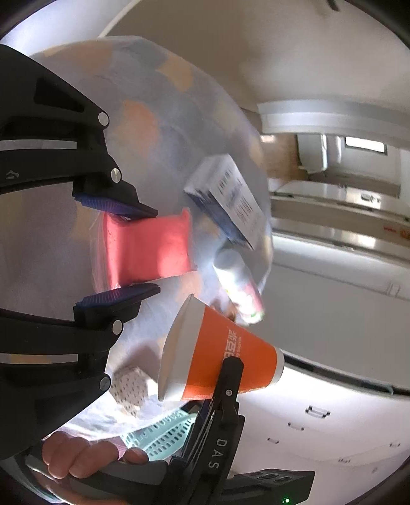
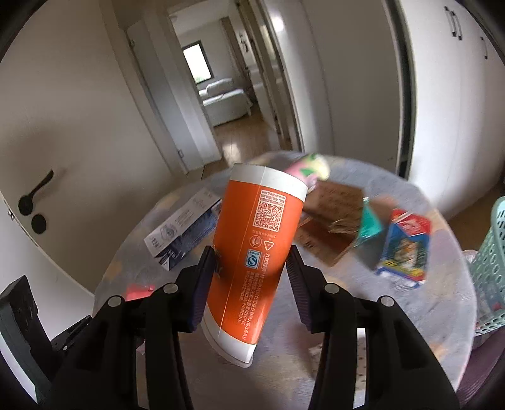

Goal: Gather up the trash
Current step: 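Carry the pink packet and orange cup to the basket and release both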

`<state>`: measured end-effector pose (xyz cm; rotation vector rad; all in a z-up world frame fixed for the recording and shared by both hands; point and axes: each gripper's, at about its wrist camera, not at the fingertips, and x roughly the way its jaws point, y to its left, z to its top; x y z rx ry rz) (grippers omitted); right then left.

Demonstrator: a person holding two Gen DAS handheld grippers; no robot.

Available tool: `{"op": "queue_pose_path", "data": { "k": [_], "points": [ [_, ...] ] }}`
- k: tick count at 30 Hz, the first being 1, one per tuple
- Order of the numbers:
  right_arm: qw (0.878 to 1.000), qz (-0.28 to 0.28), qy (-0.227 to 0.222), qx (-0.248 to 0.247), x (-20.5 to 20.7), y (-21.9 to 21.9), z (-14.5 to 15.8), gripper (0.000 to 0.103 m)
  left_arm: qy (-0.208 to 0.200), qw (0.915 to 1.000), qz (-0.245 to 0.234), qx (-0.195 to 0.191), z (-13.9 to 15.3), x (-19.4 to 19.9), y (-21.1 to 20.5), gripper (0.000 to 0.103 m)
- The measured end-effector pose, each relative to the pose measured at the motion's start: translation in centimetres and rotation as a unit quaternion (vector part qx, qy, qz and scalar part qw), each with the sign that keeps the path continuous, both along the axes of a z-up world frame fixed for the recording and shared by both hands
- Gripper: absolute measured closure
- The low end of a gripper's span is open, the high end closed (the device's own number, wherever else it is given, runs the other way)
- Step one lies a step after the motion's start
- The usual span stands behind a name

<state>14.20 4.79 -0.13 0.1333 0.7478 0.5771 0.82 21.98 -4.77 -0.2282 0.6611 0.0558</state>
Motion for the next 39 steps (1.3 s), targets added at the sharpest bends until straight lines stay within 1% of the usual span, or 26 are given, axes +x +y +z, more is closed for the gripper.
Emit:
{"op": "queue_pose_path", "data": {
  "k": [4, 10, 14, 19, 22, 24, 30, 35, 37, 39],
  "points": [
    [1.000, -0.021, -0.023, 0.004, -0.4, -2.5, 1.4, 0.060, -0.020, 0.9994, -0.024, 0.012, 1.5, 0.6, -2.3, 0.063],
    [0.997, -0.047, -0.055, 0.004, -1.2, -5.7, 2.7, 0.060, -0.034, 0.9973, -0.060, 0.026, 3.1, 2.3, -5.8, 0.063],
    [0.997, -0.059, -0.053, 0.024, -1.0, -8.7, 3.1, 0.060, -0.041, 0.9948, -0.084, 0.040, 3.9, 3.5, -8.6, 0.063],
    [0.993, -0.098, -0.070, 0.015, -0.9, -11.7, 3.3, 0.060, -0.051, 0.9908, -0.114, 0.052, 4.8, 5.0, -12.0, 0.063],
    [0.991, -0.115, -0.058, 0.036, -0.2, -14.3, 3.2, 0.060, -0.056, 0.9877, -0.134, 0.057, 5.2, 5.8, -13.9, 0.063],
    [0.989, -0.128, -0.057, 0.038, 0.0, -15.4, 3.1, 0.060, -0.058, 0.9854, -0.147, 0.062, 5.5, 6.3, -15.1, 0.063],
    [0.981, -0.180, -0.064, 0.042, 0.7, -20.5, 2.9, 0.060, -0.066, 0.9773, -0.189, 0.068, 6.3, 8.5, -19.7, 0.063],
    [0.971, -0.226, -0.062, 0.051, 1.2, -25.8, 2.7, 0.059, -0.064, 0.9685, -0.230, 0.070, 6.0, 10.6, -24.1, 0.063],
    [0.966, -0.246, -0.059, 0.054, 1.6, -28.0, 2.7, 0.059, -0.056, 0.9646, -0.247, 0.074, 5.5, 11.5, -25.9, 0.063],
    [0.959, -0.272, -0.049, 0.061, 2.2, -30.9, 2.1, 0.059, -0.043, 0.9624, -0.258, 0.071, 4.8, 12.6, -27.6, 0.063]
  ]
}}
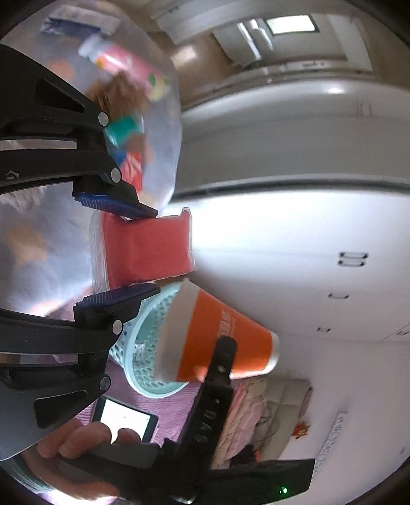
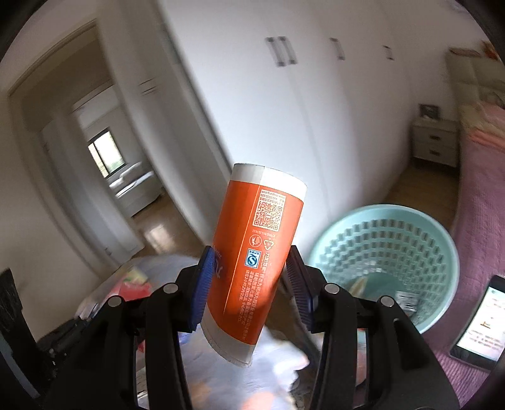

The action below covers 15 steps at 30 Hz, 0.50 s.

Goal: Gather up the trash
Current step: 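Carry the pink packet and orange cup to the basket and release both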

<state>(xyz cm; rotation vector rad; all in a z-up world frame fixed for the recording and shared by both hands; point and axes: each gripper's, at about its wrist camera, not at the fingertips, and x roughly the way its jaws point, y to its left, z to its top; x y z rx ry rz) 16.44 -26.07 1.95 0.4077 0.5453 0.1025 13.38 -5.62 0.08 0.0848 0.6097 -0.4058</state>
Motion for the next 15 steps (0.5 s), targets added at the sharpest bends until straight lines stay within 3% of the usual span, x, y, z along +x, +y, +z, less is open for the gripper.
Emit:
{"op": "queue_pose_path", "data": {
  "k": [4, 8, 15],
  "points": [
    [0.998, -0.058, 0.014, 0.019, 0.6, -5.1, -1.2, 0.059, 0.018, 0.9997, -0.015, 0.006, -1.0, 2.2, -3.6, 0.063],
    [0.989, -0.126, 0.071, 0.042, 1.6, -10.3, -3.9, 0.058, 0.028, 0.9986, -0.037, 0.026, -2.2, 3.6, -7.4, 0.063],
    [0.973, -0.183, 0.135, 0.045, 2.9, -15.4, -8.2, 0.058, 0.074, 0.9950, -0.061, 0.030, -5.3, 7.1, -12.1, 0.063]
  ]
}}
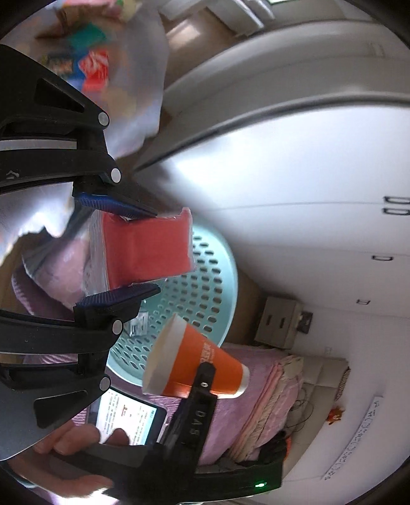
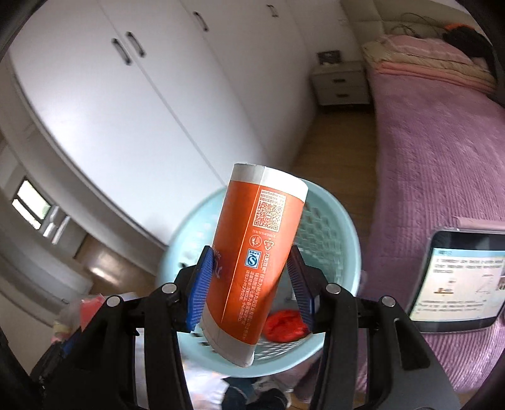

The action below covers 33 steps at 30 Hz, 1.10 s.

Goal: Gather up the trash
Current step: 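Carry the pink packet and orange cup to the basket and release both, then move both tools back toward the table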

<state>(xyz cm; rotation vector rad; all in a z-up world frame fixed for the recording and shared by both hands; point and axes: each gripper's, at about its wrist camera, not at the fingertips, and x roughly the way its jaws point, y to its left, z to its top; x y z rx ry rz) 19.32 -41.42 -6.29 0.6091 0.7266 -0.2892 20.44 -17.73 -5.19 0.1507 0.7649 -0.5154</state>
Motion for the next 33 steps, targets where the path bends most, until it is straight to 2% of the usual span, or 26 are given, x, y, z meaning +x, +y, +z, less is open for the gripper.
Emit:
{"op": "queue_pose_path", "data": {
  "k": [5, 7, 8, 13, 19, 26, 33],
  "points": [
    [0.999, -0.010, 0.036, -0.025, 0.9, -1.1, -1.9, 0.056, 0.037, 0.9991, -0.015, -0.012, -1.8, 1.7, -1.6, 0.057],
    [0.998, -0.012, 0.042, -0.037, 1.0, -1.3, -2.3, 0.053, 0.037, 0.9988, -0.027, -0.016, -2.0, 1.8, -2.0, 0.041],
    [0.998, -0.009, 0.042, -0.035, 1.2, -1.5, -2.4, 0.051, 0.033, 0.9990, -0.026, -0.017, -2.0, 1.7, -1.8, 0.036],
    [0.999, -0.010, 0.033, -0.026, 0.7, -2.1, -2.4, 0.048, 0.041, 0.9980, -0.023, -0.042, -1.7, 1.6, -0.6, 0.035],
    [0.999, -0.009, 0.022, -0.031, -0.3, -1.3, -1.1, 0.048, 0.031, 0.9977, -0.009, -0.059, -0.6, 0.7, 0.9, 0.035],
    [0.999, 0.027, 0.009, -0.046, -0.7, 2.3, 0.7, 0.048, 0.021, 0.9966, 0.013, -0.078, 0.7, -1.0, 3.7, 0.035],
    [0.995, 0.067, -0.017, -0.074, -1.3, 6.7, 3.1, 0.048, 0.013, 0.9931, 0.045, -0.107, 1.9, -3.0, 8.4, 0.035]
  ]
}}
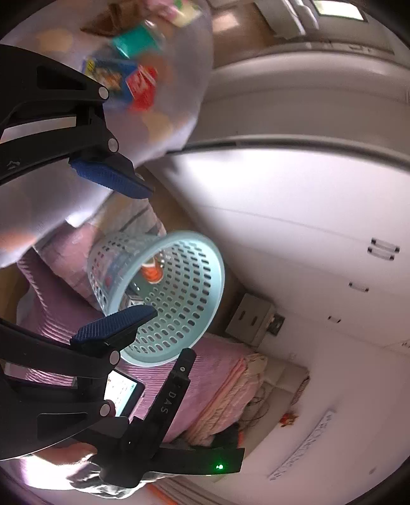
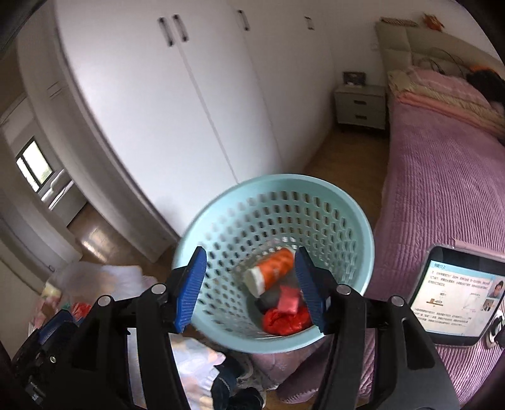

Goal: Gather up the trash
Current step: 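Move both tools back toward the table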

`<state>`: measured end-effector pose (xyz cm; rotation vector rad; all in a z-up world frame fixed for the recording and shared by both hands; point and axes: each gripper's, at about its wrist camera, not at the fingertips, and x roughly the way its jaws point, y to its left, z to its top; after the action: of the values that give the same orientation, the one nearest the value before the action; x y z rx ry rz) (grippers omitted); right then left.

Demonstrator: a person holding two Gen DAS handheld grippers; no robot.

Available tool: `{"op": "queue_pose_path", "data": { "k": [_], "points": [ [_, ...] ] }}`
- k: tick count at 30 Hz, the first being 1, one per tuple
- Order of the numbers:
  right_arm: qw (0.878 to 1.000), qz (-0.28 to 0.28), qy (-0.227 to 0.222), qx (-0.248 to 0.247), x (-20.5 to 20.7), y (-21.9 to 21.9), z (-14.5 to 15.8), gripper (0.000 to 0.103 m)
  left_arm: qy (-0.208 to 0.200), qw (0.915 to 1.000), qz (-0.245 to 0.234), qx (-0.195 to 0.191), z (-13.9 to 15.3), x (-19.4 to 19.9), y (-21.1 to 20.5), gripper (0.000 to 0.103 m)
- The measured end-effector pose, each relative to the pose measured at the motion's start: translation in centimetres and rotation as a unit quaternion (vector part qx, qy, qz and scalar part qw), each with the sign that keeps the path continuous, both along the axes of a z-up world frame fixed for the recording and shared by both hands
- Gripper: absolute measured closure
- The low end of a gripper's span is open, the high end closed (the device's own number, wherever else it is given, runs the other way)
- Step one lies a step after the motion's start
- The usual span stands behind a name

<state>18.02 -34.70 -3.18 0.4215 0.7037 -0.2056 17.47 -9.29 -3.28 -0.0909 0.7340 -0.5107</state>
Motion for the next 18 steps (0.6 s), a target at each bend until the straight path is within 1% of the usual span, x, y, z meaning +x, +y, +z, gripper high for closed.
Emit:
{"op": "queue_pose_path", "data": {
  "k": [4, 11, 14, 16, 18],
  "points": [
    [0.999, 0.037, -0.012, -0.016, -0.3, 3.4, 1.1, 0.046, -0.005, 0.9996, 0.028, -0.010, 0.4, -1.1, 3.5, 0.033],
    [0.991, 0.126, -0.026, -0.040, -0.2, 10.8, 2.3, 0.045, -0.022, 0.9952, 0.095, 0.000, 1.3, -3.0, 10.6, 0.033],
    [0.985, 0.164, -0.032, -0.053, 0.1, 14.2, 2.7, 0.043, -0.028, 0.9905, 0.134, 0.010, 1.6, -3.5, 14.2, 0.033],
    [0.981, 0.182, -0.035, -0.057, 0.3, 15.8, 2.8, 0.042, -0.033, 0.9858, 0.163, 0.023, 1.7, -3.8, 16.9, 0.029],
    [0.977, 0.200, -0.036, -0.067, 0.5, 17.6, 2.7, 0.041, -0.032, 0.9804, 0.191, 0.036, 1.5, -3.9, 19.5, 0.028]
  ]
}}
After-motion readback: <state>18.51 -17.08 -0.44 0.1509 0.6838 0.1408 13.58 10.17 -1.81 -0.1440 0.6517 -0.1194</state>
